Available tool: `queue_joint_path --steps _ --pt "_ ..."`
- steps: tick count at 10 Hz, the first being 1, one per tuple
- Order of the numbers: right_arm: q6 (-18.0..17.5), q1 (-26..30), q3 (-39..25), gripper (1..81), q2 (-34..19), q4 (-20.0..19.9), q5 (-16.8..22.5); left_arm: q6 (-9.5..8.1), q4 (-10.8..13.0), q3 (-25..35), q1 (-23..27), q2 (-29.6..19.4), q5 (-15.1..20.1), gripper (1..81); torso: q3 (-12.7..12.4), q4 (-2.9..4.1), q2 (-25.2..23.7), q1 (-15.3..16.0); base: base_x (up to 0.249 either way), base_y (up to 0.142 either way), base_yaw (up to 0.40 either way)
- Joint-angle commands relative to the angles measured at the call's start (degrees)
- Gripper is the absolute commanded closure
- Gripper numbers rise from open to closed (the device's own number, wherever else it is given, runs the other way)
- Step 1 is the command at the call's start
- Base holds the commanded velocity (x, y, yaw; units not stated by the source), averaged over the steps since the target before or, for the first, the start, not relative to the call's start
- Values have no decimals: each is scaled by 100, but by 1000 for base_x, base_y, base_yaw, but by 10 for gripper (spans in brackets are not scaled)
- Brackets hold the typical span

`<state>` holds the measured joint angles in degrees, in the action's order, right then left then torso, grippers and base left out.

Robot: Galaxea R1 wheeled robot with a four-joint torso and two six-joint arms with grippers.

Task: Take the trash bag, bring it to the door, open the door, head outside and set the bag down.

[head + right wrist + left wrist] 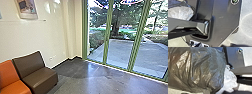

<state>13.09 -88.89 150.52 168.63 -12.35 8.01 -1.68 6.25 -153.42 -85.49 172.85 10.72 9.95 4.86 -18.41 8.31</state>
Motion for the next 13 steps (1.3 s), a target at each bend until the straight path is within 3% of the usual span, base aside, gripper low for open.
queue_joint_path --steps 1,13 --pt "27 253 3 10 -20 13 403 19 43 22 292 13 379 811 0 0 0 0 0 0 -341" --pt "35 244 20 10 6 22 403 36 51 31 292 13 387 811 0 0 0 0 0 0 -339"
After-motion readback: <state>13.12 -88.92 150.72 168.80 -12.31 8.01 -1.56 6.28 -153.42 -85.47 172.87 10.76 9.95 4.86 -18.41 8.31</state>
